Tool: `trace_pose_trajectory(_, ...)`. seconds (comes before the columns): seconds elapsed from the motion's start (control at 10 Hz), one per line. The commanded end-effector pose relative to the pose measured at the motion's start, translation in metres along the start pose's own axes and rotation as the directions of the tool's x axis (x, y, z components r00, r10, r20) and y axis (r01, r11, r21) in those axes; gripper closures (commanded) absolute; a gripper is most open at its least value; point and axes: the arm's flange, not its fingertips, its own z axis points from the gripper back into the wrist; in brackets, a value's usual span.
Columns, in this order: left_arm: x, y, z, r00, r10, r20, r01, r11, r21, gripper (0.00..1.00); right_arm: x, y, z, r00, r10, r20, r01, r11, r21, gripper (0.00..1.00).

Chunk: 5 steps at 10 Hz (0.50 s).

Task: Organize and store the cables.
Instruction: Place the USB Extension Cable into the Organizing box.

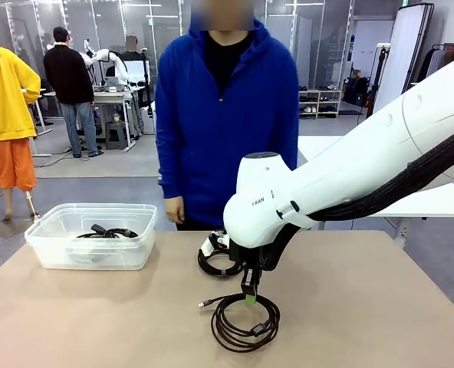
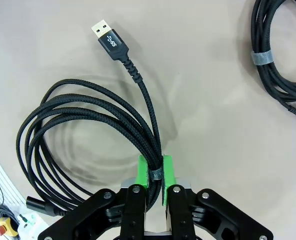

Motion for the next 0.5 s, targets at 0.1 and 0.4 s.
trace_pose_trajectory(0.1,-0.0002,0.0008,0.0021,1.0,-0.006,0.002,0.006,1.0,-0.009,0.0,0.0014,0.004,-0.0006,1.0,-0.02,-0.002,0.02,0.999,-0.034,0.72)
trace_pose_trajectory(0.4,-0.0002,0.0008,0.0021,1.0,-0.006,0.002,0.006,1.0,-0.009,0.0,-0.0022,0.0018,0.0018,1.0,-0.012,0.005,0.012,1.0,-0.025,0.48)
